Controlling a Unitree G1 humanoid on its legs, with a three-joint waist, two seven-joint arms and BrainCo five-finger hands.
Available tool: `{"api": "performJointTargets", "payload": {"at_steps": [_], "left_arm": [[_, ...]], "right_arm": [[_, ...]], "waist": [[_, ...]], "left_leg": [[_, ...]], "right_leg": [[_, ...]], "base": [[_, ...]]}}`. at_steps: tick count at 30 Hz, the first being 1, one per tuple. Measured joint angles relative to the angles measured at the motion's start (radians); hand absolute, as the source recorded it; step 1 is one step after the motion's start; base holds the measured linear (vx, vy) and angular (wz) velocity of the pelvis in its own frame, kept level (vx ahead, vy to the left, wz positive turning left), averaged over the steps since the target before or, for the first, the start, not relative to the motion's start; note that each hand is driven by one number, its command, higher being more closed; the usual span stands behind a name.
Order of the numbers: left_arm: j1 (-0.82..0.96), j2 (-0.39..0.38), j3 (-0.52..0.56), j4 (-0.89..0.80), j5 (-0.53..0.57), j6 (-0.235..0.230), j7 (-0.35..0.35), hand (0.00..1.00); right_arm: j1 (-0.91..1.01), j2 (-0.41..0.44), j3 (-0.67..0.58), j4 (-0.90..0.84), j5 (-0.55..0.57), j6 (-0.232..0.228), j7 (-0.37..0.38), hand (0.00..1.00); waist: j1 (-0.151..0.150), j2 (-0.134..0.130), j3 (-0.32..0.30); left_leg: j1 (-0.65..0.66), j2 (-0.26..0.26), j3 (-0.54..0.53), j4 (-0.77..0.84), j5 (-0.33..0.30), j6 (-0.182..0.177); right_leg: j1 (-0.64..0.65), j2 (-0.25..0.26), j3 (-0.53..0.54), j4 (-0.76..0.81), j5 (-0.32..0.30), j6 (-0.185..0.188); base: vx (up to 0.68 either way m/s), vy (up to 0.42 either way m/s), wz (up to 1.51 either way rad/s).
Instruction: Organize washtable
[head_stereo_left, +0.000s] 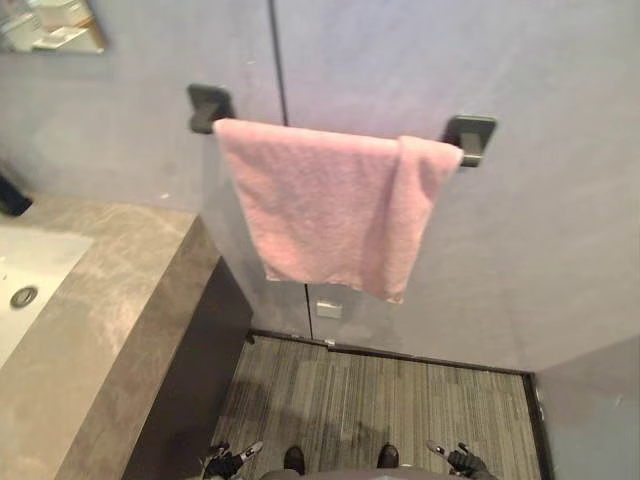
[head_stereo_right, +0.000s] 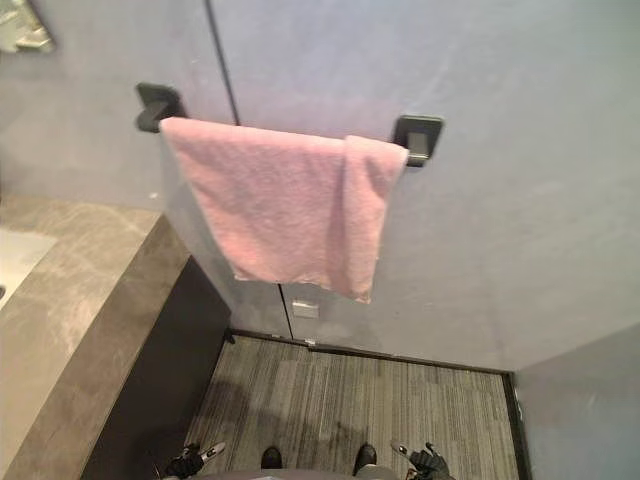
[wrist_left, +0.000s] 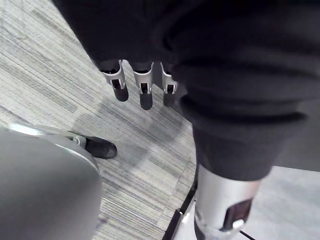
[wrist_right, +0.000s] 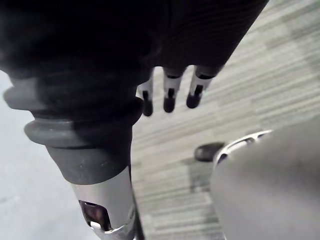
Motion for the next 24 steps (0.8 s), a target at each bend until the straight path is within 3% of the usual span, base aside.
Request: {"api": "performJointTargets", "payload": {"at_steps": [2, 5, 8, 10, 12, 14, 15, 16, 17, 19, 21, 22, 23, 24], "left_arm": [[0.010, 0.031, -0.001, -0.003, -0.003, 0.001, 0.003, 0.00], [0.020, 0.037, 0.000, -0.003, -0.040, 0.001, 0.007, 0.00], [0.000, 0.020, -0.021, -0.003, -0.075, 0.001, 0.021, 0.00], [-0.003, -0.007, -0.028, -0.003, -0.135, -0.004, 0.026, 0.00], [0.000, -0.013, -0.027, -0.002, -0.176, -0.008, 0.029, 0.00], [-0.002, -0.015, -0.020, -0.004, -0.205, -0.013, 0.036, 0.00], [0.006, -0.012, -0.015, -0.003, -0.233, -0.013, 0.039, 0.00], [0.009, -0.013, -0.004, -0.001, -0.249, -0.014, 0.039, 0.00], [0.007, -0.012, 0.014, -0.001, -0.253, -0.014, 0.039, 0.00], [0.015, -0.028, 0.053, 0.000, -0.269, -0.013, 0.039, 0.00], [0.038, -0.032, 0.061, 0.000, -0.267, -0.013, 0.038, 0.00], [0.046, -0.047, 0.062, -0.001, -0.266, -0.012, 0.037, 0.00], [0.048, -0.044, 0.060, -0.004, -0.263, -0.012, 0.035, 0.00], [0.027, -0.029, 0.075, -0.004, -0.249, -0.012, 0.033, 0.00]], "right_arm": [[0.000, 0.015, 0.062, -0.001, 0.006, -0.003, -0.003, 0.00], [-0.020, 0.012, 0.127, -0.045, 0.001, -0.024, -0.005, 0.00], [-0.051, -0.009, 0.172, -0.064, -0.019, -0.033, -0.004, 0.00], [-0.044, -0.020, 0.207, -0.062, -0.061, -0.033, -0.007, 0.00], [-0.047, -0.033, 0.212, -0.064, -0.095, -0.041, -0.008, 0.00], [-0.044, -0.048, 0.203, -0.047, -0.107, -0.046, -0.012, 0.00], [-0.038, -0.053, 0.175, -0.034, -0.111, -0.045, -0.017, 0.00], [-0.037, -0.056, 0.149, -0.025, -0.122, -0.043, -0.029, 0.00], [-0.036, -0.054, 0.140, -0.020, -0.130, -0.041, -0.031, 0.00], [-0.021, -0.070, 0.085, -0.008, -0.159, -0.031, -0.031, 0.00], [0.012, -0.078, 0.065, -0.005, -0.172, -0.023, -0.030, 0.00], [0.030, -0.086, 0.045, -0.016, -0.171, -0.020, -0.028, 0.00], [0.039, -0.081, 0.021, -0.024, -0.168, -0.020, -0.027, 0.00], [0.054, -0.065, -0.001, -0.001, -0.168, -0.015, -0.017, 0.00]], "waist": [[0.009, -0.057, -0.007], [0.028, -0.071, -0.009], [0.029, -0.041, 0.010], [0.033, 0.006, 0.048], [0.032, 0.020, 0.071], [0.026, 0.023, 0.103], [0.012, 0.017, 0.110], [0.012, -0.002, 0.117], [0.013, -0.002, 0.121], [0.013, -0.008, 0.127], [0.011, -0.003, 0.124], [0.008, 0.025, 0.117], [0.002, 0.040, 0.118], [-0.060, 0.013, 0.099]], "left_leg": [[0.000, -0.014, -0.075, 0.007, 0.020, -0.017], [-0.034, -0.028, -0.106, 0.065, 0.018, -0.023], [-0.088, -0.022, -0.125, 0.123, 0.016, -0.027], [-0.108, 0.002, -0.156, 0.139, 0.028, -0.051], [-0.118, 0.019, -0.180, 0.144, 0.039, -0.070], [-0.111, 0.058, -0.131, 0.142, 0.020, -0.075], [-0.113, 0.090, -0.066, 0.133, -0.003, -0.054], [-0.117, 0.109, -0.018, 0.142, -0.015, -0.037], [-0.130, 0.115, 0.006, 0.174, -0.017, -0.034], [-0.186, 0.119, 0.098, 0.390, -0.023, -0.024], [-0.180, 0.139, 0.171, 0.563, -0.062, 0.031], [-0.190, 0.161, 0.223, 0.571, -0.068, 0.029], [-0.201, 0.128, 0.235, 0.497, -0.054, 0.029], [-0.147, 0.076, 0.155, 0.254, -0.004, 0.011]], "right_leg": [[-0.003, -0.013, 0.024, 0.101, -0.074, 0.027], [0.023, -0.022, 0.015, 0.070, -0.125, -0.009], [0.030, -0.017, -0.004, 0.036, -0.142, -0.015], [0.033, 0.009, -0.029, 0.050, -0.140, -0.030], [0.039, 0.033, -0.059, 0.061, -0.142, -0.049], [0.064, 0.045, -0.102, 0.069, -0.150, -0.065], [0.086, 0.048, -0.149, 0.068, -0.154, -0.073], [0.085, 0.035, -0.180, 0.068, -0.151, -0.088], [0.084, 0.028, -0.197, 0.071, -0.153, -0.096], [0.079, -0.018, -0.244, 0.103, -0.157, -0.100], [0.083, -0.047, -0.271, 0.120, -0.158, -0.097], [0.079, -0.037, -0.297, 0.147, -0.161, -0.092], [0.045, -0.017, -0.264, 0.151, -0.194, -0.094], [0.042, 0.012, -0.221, 0.034, -0.137, -0.168]], "base": [[0.04, -0.097, 1.20], [0.02, -0.111, 0.47], [-0.11, -0.106, 0.30], [-0.16, -0.099, 0.30], [-0.18, -0.120, 0.36], [-0.20, -0.146, 0.68], [-0.18, -0.127, 0.91], [-0.13, -0.103, 0.92], [-0.07, 0.010, 0.73], [-0.09, 0.009, 0.64], [-0.10, 0.065, 0.42], [-0.06, 0.045, 0.63], [-0.12, -0.032, 1.69], [-0.08, -0.072, 1.95]]}}
